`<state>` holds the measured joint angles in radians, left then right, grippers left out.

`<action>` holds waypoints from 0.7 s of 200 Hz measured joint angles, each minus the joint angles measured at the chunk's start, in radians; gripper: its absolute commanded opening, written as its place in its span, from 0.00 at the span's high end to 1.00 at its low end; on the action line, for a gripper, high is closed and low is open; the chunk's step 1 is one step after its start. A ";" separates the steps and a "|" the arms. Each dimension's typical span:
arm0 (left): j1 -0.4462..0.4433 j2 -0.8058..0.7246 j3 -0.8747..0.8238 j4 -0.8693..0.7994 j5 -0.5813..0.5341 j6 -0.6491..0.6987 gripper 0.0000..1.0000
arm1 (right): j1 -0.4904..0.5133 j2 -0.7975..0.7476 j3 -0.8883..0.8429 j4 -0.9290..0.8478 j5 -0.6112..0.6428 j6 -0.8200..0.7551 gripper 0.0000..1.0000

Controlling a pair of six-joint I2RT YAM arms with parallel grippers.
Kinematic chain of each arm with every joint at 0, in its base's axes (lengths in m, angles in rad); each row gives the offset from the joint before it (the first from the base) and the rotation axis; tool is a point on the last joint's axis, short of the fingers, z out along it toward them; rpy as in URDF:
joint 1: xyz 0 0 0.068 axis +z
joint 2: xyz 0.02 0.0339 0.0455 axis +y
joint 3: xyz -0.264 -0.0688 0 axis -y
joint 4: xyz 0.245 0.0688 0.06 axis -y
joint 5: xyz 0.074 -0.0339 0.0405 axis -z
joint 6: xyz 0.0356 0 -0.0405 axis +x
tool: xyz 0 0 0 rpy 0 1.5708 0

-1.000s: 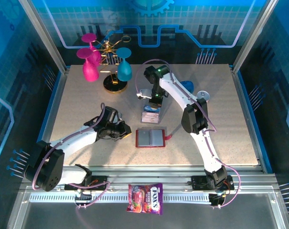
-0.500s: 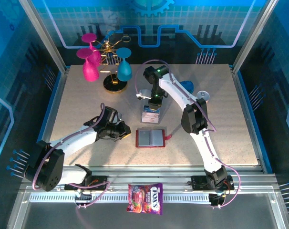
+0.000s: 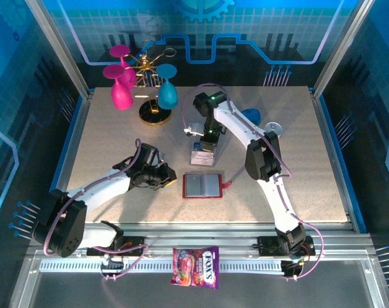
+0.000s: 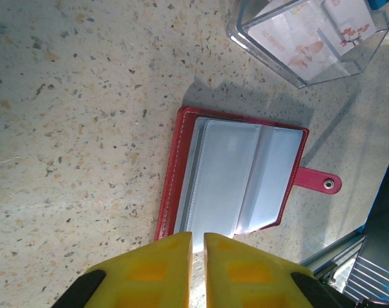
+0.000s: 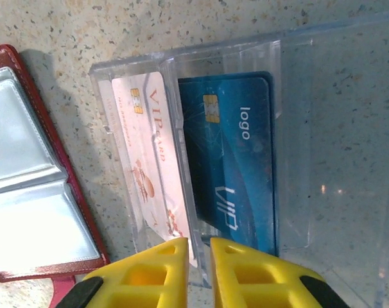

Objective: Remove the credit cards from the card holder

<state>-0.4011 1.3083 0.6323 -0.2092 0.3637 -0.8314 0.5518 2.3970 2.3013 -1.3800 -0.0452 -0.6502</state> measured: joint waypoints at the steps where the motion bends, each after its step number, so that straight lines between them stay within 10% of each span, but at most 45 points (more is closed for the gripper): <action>1: 0.000 0.000 0.000 0.001 0.000 0.000 0.86 | 0.000 -0.004 -0.005 0.004 0.000 0.003 0.81; 140: 0.000 0.113 0.000 0.137 0.050 -0.027 0.86 | 0.033 -0.528 -0.750 0.570 -0.084 0.626 0.81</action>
<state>-0.4011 1.4212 0.6319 -0.0727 0.4133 -0.8585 0.5846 1.8687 1.5517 -0.8101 -0.1291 -0.0242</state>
